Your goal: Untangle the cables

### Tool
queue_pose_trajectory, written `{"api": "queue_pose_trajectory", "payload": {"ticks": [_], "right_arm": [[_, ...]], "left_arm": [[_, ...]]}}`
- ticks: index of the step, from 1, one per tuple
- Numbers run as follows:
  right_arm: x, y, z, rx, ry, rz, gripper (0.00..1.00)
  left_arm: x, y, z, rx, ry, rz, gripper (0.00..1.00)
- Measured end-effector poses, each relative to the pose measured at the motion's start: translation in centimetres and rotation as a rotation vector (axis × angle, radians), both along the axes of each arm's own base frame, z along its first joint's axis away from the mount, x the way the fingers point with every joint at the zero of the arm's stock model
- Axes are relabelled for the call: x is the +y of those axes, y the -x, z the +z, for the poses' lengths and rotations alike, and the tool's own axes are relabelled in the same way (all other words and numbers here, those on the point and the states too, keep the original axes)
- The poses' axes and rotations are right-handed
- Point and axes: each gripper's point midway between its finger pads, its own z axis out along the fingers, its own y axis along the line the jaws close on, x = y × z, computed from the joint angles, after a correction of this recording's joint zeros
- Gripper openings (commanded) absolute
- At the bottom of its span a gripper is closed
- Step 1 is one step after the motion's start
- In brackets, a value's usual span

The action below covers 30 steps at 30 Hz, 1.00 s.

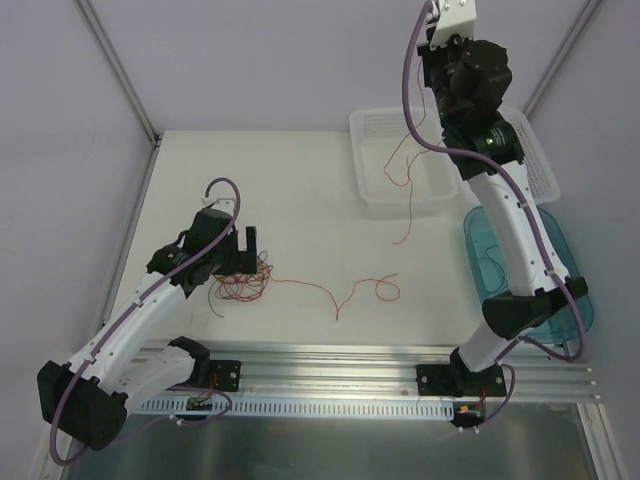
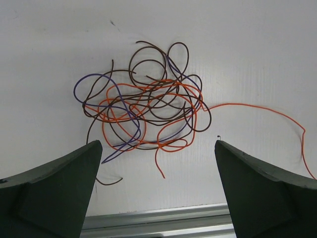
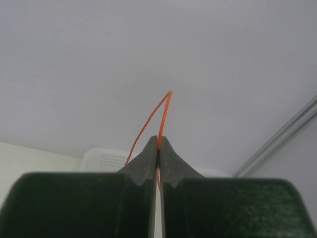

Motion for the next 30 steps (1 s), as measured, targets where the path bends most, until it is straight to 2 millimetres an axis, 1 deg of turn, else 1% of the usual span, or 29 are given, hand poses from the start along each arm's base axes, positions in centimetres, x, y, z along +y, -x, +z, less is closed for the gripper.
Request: {"api": "queue_pose_trajectory", "payload": {"ticks": [2,5,7,8,11,12,13,14,15,17,18,19,21,24,28,30], "right_arm": [[-0.7,-2.4,-2.1,0.026,0.01,-0.025,0.02],[-1.8,-6.3,-6.8,0.105,0.011,-0.056,0.03],[-2.4,-8.9,-10.6,0.172,0.0,-0.073,0.05],[-2.7,-9.9,-12.2,0.199,-0.006,-0.08,0.06],[-3.5,-13.2,-18.9,0.321,-0.025,-0.101,0.21],[-3.7,-14.2,-21.4,0.367,-0.028,-0.106,0.34],[-3.7,-15.0,-24.1,0.422,-0.032,-0.108,0.4],[-3.7,-15.5,-26.3,0.47,-0.03,-0.109,0.44],[-3.6,-16.0,-28.7,0.523,-0.027,-0.109,0.51],[-3.2,-15.8,-32.8,0.625,-0.024,-0.101,0.61],[-3.0,-15.4,-34.4,0.67,-0.022,-0.096,0.69],[-2.8,-14.8,-35.6,0.709,-0.026,-0.091,0.72],[-2.6,-13.9,-36.3,0.741,-0.035,-0.083,0.76],[-2.4,-11.9,-35.3,0.754,-0.076,-0.067,0.76],[-2.5,-8.0,-31.5,0.719,-0.176,-0.044,0.77],[-2.7,-5.4,-29.9,0.704,-0.224,-0.029,0.77]], "left_arm": [[0.4,-0.2,0.0,-0.006,-0.012,0.011,0.99],[0.8,-0.3,0.0,-0.009,-0.028,0.023,0.99],[0.9,-0.3,-0.1,-0.008,-0.037,0.022,0.99],[1.0,-0.4,-0.2,-0.006,-0.042,0.021,0.99],[1.1,-0.4,-0.3,-0.001,-0.052,0.019,0.99],[1.1,-0.4,-0.4,0.0,-0.055,0.02,0.99],[1.2,-0.4,-0.4,-0.001,-0.057,0.022,0.99],[1.2,-0.4,-0.4,-0.002,-0.059,0.023,0.99],[1.2,-0.5,-0.4,-0.003,-0.06,0.025,0.99],[1.4,-0.5,-0.3,-0.004,-0.064,0.031,0.99],[1.5,-0.5,-0.3,-0.004,-0.065,0.033,0.99],[1.5,-0.5,-0.3,-0.005,-0.066,0.035,0.99],[1.5,-0.5,-0.3,-0.005,-0.066,0.034,0.99],[1.5,-0.5,-0.3,-0.005,-0.066,0.034,0.99],[1.5,-0.5,-0.2,-0.01,-0.064,0.034,0.99],[1.5,-0.5,0.0,-0.018,-0.06,0.034,0.99]]}}
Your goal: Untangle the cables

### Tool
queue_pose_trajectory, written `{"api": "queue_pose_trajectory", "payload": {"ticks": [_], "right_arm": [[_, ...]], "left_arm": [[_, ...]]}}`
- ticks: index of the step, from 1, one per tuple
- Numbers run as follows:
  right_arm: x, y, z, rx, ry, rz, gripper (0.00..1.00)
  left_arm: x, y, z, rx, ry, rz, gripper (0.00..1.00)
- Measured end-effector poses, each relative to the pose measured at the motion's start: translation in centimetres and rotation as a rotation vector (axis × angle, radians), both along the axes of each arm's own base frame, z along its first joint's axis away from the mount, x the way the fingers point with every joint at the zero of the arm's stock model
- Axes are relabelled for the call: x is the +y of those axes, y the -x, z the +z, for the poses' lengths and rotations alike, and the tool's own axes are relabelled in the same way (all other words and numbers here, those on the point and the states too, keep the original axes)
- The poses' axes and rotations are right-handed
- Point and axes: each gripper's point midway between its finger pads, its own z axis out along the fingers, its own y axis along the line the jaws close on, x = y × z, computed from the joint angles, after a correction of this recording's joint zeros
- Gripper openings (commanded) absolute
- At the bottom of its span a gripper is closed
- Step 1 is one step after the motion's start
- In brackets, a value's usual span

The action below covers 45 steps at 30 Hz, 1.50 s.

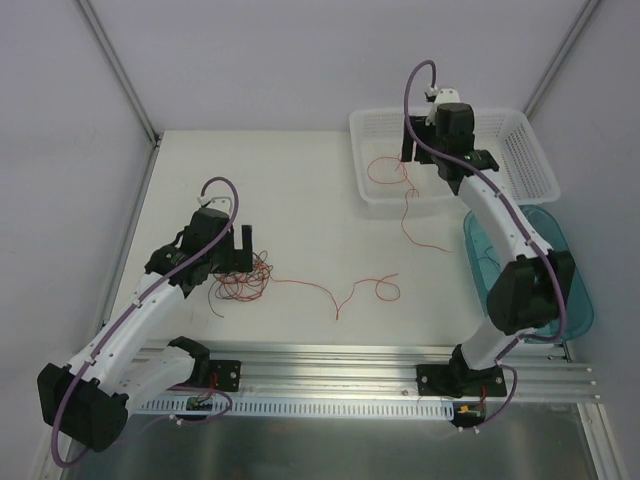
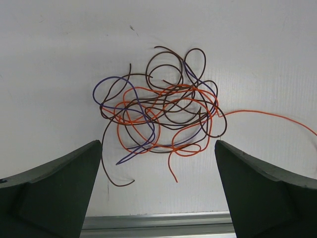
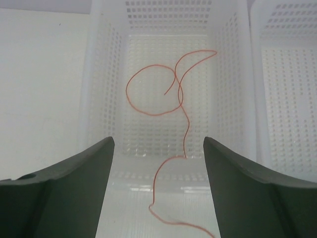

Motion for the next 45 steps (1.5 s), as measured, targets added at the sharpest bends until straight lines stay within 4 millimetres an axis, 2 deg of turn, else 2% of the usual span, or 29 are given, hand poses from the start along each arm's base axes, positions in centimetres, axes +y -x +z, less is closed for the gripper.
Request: {"api": "queue_pose_trajectory", "payload": {"ticks": [2,3,6,8,13,15,17,20,24,34,37,40,43,45], "right_arm": [[-0.1,2.3,1.1,-0.025,-0.047,0.002,0.77],[-0.2,3.6,1.0,-0.022,-0.063,0.002,0.77],[-0.3,6.3,-0.9,0.006,-0.088,0.019,0.77],[-0.2,8.0,-3.7,0.065,-0.09,0.039,0.77],[-0.3,12.4,-13.0,0.27,-0.067,0.092,0.74],[-0.5,13.4,-15.2,0.328,-0.066,0.103,0.72],[-0.5,13.6,-16.6,0.353,-0.082,0.116,0.7],[-0.5,12.9,-17.9,0.368,-0.127,0.126,0.6],[-0.4,12.5,-19.4,0.408,-0.181,0.14,0.59],[1.3,11.6,-19.4,0.432,-0.267,0.188,0.56],[1.7,11.7,-20.0,0.453,-0.29,0.189,0.49],[1.9,11.8,-20.7,0.473,-0.306,0.187,0.35],[2.0,12.0,-21.0,0.475,-0.318,0.183,0.15],[2.0,12.2,-21.2,0.481,-0.32,0.18,0.09]], "left_arm": [[0.0,0.0,0.2,-0.009,0.004,0.0,0.99],[0.0,0.0,0.3,-0.012,0.005,0.0,0.99],[0.0,0.1,0.4,-0.019,0.008,0.0,0.99],[0.0,0.1,0.5,-0.021,0.01,0.0,0.99],[0.1,0.1,0.7,-0.03,0.013,0.0,0.99],[0.1,0.2,0.7,-0.032,0.013,0.0,0.99],[0.1,0.2,0.7,-0.031,0.013,0.0,0.99],[0.1,0.2,0.6,-0.029,0.012,0.0,0.99],[0.1,0.3,0.5,-0.026,0.011,0.0,0.99],[0.1,0.3,0.5,-0.026,0.01,0.0,0.99],[0.1,0.3,0.5,-0.026,0.01,-0.001,0.99],[0.1,0.3,0.5,-0.026,0.01,-0.001,0.99],[0.1,0.3,0.5,-0.026,0.01,-0.001,0.99],[0.1,0.3,0.5,-0.026,0.01,-0.001,0.99]]}}
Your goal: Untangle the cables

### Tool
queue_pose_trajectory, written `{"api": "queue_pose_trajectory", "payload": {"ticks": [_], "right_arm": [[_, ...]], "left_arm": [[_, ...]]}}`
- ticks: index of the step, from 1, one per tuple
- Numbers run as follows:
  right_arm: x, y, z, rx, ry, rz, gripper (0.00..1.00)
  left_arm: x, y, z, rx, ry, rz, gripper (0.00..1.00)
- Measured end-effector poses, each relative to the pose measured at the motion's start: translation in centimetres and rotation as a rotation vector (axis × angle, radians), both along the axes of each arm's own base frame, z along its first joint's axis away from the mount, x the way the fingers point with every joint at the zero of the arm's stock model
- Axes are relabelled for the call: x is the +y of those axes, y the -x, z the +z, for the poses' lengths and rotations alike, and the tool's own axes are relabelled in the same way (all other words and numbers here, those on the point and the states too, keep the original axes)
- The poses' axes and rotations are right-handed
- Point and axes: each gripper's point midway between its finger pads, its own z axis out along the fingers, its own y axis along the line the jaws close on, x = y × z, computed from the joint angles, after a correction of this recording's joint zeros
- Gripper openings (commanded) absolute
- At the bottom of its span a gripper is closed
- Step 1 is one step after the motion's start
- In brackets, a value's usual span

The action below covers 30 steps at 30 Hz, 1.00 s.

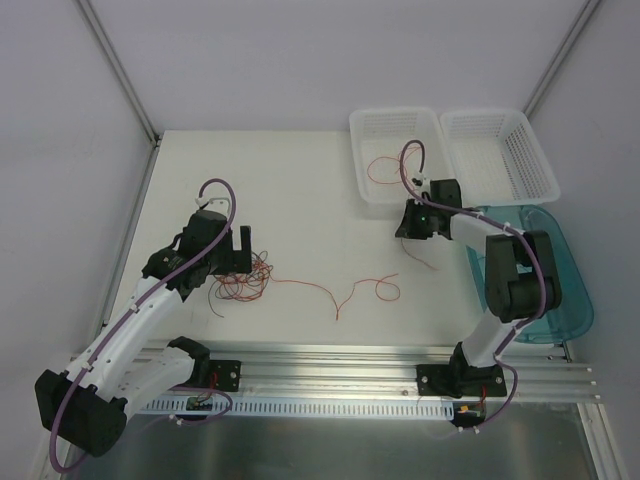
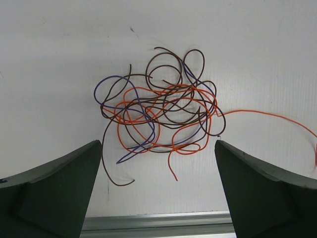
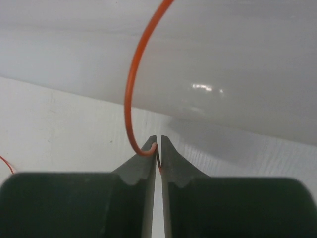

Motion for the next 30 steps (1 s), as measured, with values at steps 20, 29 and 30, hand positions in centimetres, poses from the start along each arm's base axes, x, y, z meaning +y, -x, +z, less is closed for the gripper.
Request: {"api": "queue_pose_trajectory", "payload": {"ticks": [20,29,30], "right_arm": [[1.1,-5.6,23.2,-0.39,-0.091,-0.027,0.01],[2.1,-15.7,25.3,-0.533,-0.092,-0.058,0.11],[2.1,-16.9,23.7,-0.513,-0.082,-0.065,0.17]], "left_arm": [[0.0,0.0,0.0,0.001,0.0,0.0,0.99],[0.0,0.0,-0.2,0.009,-0.004,0.0,0.99],[0.0,0.0,-0.3,0.012,-0.005,0.0,0.99]]}}
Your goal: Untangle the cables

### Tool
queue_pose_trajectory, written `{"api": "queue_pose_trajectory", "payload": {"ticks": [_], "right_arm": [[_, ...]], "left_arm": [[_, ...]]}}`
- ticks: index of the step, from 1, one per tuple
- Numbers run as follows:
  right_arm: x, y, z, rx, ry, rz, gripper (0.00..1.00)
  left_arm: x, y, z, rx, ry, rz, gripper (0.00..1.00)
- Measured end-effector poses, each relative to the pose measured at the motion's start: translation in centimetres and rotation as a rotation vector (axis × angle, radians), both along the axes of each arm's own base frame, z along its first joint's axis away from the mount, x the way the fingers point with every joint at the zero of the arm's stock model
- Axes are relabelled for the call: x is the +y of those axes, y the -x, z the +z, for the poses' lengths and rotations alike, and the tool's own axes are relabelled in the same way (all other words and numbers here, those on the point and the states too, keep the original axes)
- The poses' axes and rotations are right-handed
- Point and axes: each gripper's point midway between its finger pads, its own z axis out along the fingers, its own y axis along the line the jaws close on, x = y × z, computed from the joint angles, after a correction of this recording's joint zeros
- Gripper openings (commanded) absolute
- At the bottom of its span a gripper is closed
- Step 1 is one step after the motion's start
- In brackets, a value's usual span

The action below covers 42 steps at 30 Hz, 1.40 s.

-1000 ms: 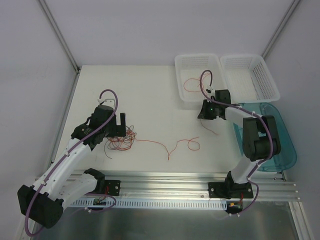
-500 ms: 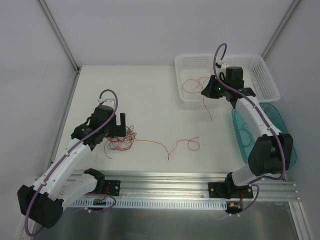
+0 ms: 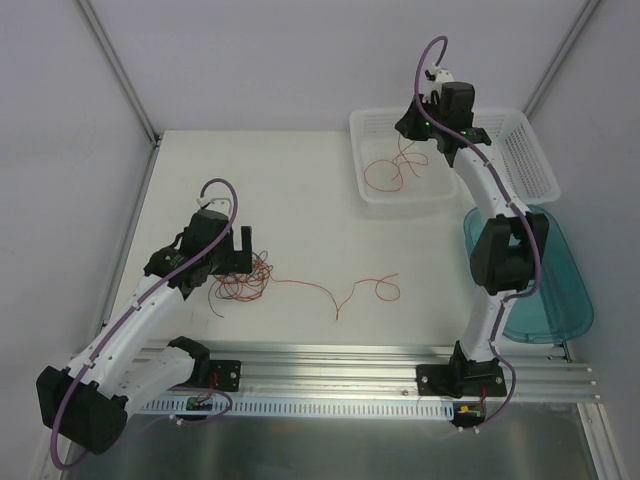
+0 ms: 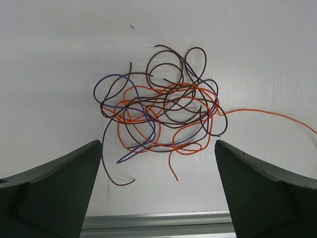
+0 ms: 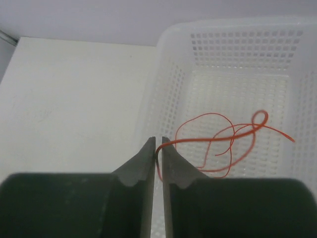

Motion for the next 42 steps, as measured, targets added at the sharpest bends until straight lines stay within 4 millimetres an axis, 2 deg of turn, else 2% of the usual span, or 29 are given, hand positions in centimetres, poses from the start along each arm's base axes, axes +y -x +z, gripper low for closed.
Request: {"api": "queue_pose_trajectory", "payload": {"ticks": [2,3,5,6,8,9,12,14,18,21,24,28,30,34,36,38,42], "right_arm": [[0.0,-1.6,-3.2,0.057,0.014,-0.013,0.27],[0.0,-2.4,-5.2,0.089,0.025,-0.02,0.36],[-0.2,-2.6,-7.9,0.147,0.045,-0.031,0.46],[-0.4,-2.4,-8.9,0.175,0.055,-0.036,0.55],[-0.6,-2.2,-9.5,0.196,0.068,-0.045,0.62],[-0.7,-2.1,-9.0,0.188,0.069,-0.045,0.68],[-0.8,-1.4,-7.2,0.156,0.07,-0.046,0.75],[-0.8,0.0,-5.9,0.145,0.072,-0.042,0.78],[0.5,4.0,-4.1,0.134,0.088,-0.009,0.79],[3.8,8.2,-3.3,0.134,0.097,0.075,0.79],[8.0,12.5,-3.7,0.157,0.105,0.195,0.79],[13.9,19.6,-6.7,0.236,0.143,0.39,0.79],[16.0,22.9,-8.8,0.284,0.171,0.468,0.78],[18.7,28.2,-12.7,0.352,0.21,0.584,0.77],[20.0,30.1,-14.2,0.366,0.216,0.636,0.77],[21.7,31.2,-15.5,0.364,0.219,0.678,0.76],[25.2,32.3,-18.2,0.341,0.223,0.746,0.73]], "left_arm": [[0.0,0.0,-0.1,0.005,-0.002,0.0,0.99],[0.0,0.0,-0.2,0.006,-0.002,-0.001,0.99],[0.0,0.0,-0.2,0.009,-0.004,-0.001,0.99],[0.0,0.0,-0.2,0.009,-0.004,-0.001,0.99],[0.0,0.0,-0.2,0.009,-0.004,-0.001,0.99],[0.0,0.0,-0.2,0.009,-0.004,-0.001,0.99],[0.0,0.0,-0.2,0.009,-0.003,-0.001,0.99],[0.0,0.0,-0.2,0.01,-0.002,-0.002,0.99],[-0.1,0.0,-0.2,0.01,-0.001,-0.003,0.99],[-0.2,0.1,-0.2,0.011,0.005,-0.008,0.99],[-0.3,0.1,-0.2,0.01,0.013,-0.013,0.99],[-0.3,0.2,0.0,0.005,0.015,-0.013,0.99],[-0.3,0.2,-0.1,0.006,0.016,-0.013,0.99],[-0.3,0.1,0.0,0.005,0.017,-0.011,0.99],[-0.3,0.1,0.0,0.005,0.015,-0.006,0.99],[0.1,0.0,0.0,0.001,0.006,0.012,0.99],[1.4,-0.3,0.0,-0.011,-0.011,0.075,0.99]]}}
